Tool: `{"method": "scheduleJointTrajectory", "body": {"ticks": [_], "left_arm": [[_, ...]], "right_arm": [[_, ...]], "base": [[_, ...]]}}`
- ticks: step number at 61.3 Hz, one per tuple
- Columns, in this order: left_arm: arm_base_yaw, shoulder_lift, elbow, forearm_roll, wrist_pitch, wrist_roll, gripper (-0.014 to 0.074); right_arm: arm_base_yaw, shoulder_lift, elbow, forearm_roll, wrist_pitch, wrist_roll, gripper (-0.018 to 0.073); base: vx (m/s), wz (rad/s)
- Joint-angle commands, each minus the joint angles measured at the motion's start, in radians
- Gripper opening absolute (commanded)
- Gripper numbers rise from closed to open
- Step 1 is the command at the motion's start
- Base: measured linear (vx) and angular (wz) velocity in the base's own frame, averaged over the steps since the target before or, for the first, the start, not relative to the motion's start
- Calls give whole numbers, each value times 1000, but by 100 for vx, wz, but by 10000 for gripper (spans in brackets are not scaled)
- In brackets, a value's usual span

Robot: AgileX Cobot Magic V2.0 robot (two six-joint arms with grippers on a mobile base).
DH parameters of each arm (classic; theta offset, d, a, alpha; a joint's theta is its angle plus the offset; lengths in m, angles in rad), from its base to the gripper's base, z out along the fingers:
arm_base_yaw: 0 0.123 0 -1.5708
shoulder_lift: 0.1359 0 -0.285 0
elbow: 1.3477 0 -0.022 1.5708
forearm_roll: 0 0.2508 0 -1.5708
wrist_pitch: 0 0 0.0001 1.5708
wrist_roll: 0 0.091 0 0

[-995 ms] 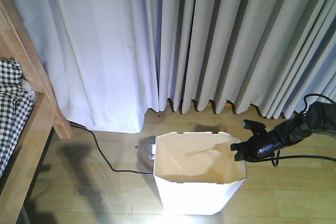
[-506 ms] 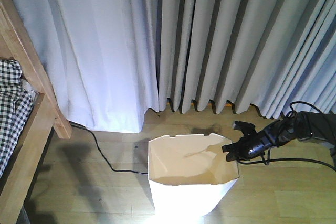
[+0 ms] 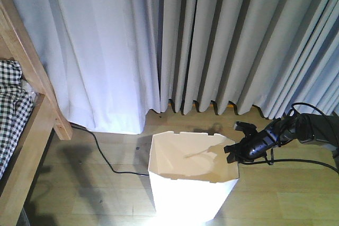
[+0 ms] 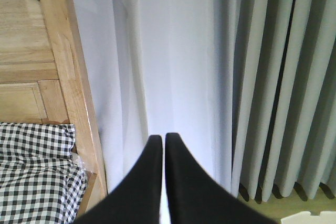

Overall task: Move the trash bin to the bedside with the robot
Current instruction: 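Push the bin beside the bed frame with the right gripper, then open the right gripper and lift it off the bin rim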

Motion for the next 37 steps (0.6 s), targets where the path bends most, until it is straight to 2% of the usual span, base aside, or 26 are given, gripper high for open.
{"method": "scheduleJointTrajectory", "body": {"ticks": [1, 17, 37], "left_arm": [[-2, -14, 19, -4, -68, 0, -6], [-2, -14, 19, -4, -68, 0, -6], [-2, -14, 19, -4, -68, 0, -6]], "right_arm": [[1, -69, -15, 2, 43, -4, 349], [-3, -86, -16, -10, 38, -2, 496], [-3, -93, -15, -4, 17, -1, 500]], "base": [[0, 0], [0, 0], [0, 0]]}}
